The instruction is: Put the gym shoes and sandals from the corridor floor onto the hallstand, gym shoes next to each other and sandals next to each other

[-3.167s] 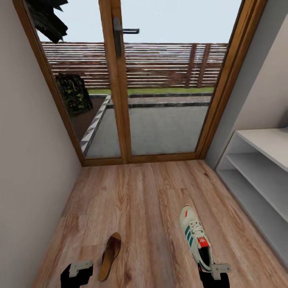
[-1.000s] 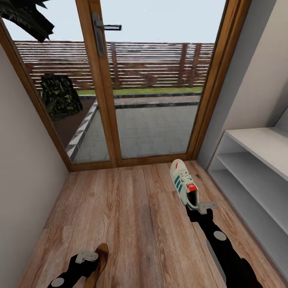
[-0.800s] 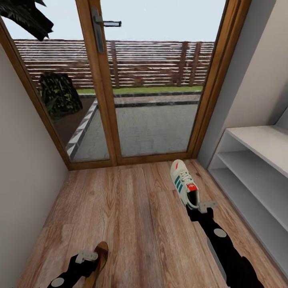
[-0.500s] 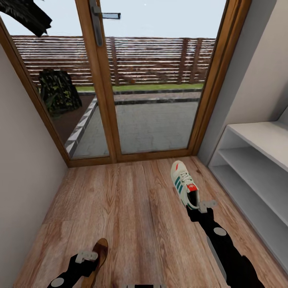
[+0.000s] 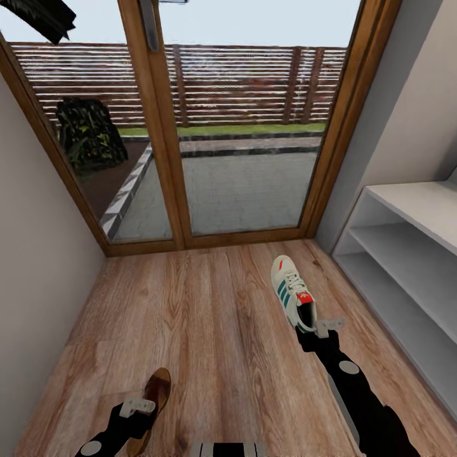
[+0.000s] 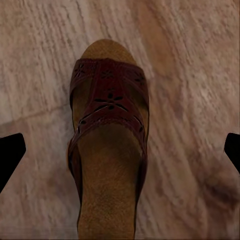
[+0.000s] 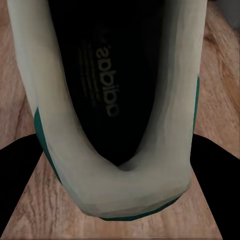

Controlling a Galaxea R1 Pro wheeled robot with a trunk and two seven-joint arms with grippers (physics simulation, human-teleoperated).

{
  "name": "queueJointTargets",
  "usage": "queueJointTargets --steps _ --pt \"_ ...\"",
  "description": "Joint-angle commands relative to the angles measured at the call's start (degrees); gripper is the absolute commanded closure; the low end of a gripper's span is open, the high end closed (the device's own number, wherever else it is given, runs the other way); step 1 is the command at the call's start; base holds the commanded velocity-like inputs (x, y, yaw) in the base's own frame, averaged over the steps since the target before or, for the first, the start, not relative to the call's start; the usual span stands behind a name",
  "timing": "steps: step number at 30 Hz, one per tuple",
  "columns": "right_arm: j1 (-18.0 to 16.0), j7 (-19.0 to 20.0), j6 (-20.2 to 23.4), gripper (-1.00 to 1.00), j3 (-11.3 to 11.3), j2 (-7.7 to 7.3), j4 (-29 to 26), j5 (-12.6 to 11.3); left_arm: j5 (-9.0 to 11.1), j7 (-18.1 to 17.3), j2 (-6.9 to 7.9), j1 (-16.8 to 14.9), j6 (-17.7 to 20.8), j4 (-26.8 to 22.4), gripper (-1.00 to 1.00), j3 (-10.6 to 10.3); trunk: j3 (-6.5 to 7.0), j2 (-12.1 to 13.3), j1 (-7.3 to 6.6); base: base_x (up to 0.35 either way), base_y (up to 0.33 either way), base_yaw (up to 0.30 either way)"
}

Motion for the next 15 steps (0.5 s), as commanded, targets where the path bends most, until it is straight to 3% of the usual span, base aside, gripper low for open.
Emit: queueJointTargets --steps 1,3,8,15 --pt "-0.02 0.21 0.35 1.0 0.01 -0.02 -0.11 0.42 -0.59 0.02 0.01 0.02 -0.32 0.02 -1.0 0.14 -0.36 -0.03 0.01 0.0 0.0 0.0" --pt "-0.02 0.21 0.35 1.0 0.01 -0.02 -0.11 0.43 -0.54 0.1 0.13 0.04 -0.37 0.02 -1.0 0.17 -0.99 -0.06 0.06 0.0 0.0 0.0" --pt "-0.02 0.21 0.35 1.0 0.01 -0.02 -0.08 0.44 0.2 -0.08 2.19 -0.01 -0.87 -0.05 -1.0 0.44 -2.55 -0.13 0.19 0.0 0.0 0.0" --pt "-0.02 0.21 0.35 1.0 0.01 -0.02 -0.06 0.42 0.29 -0.1 2.41 -0.03 -1.05 -0.06 -1.0 0.54 -4.74 -0.22 0.37 0.0 0.0 0.0"
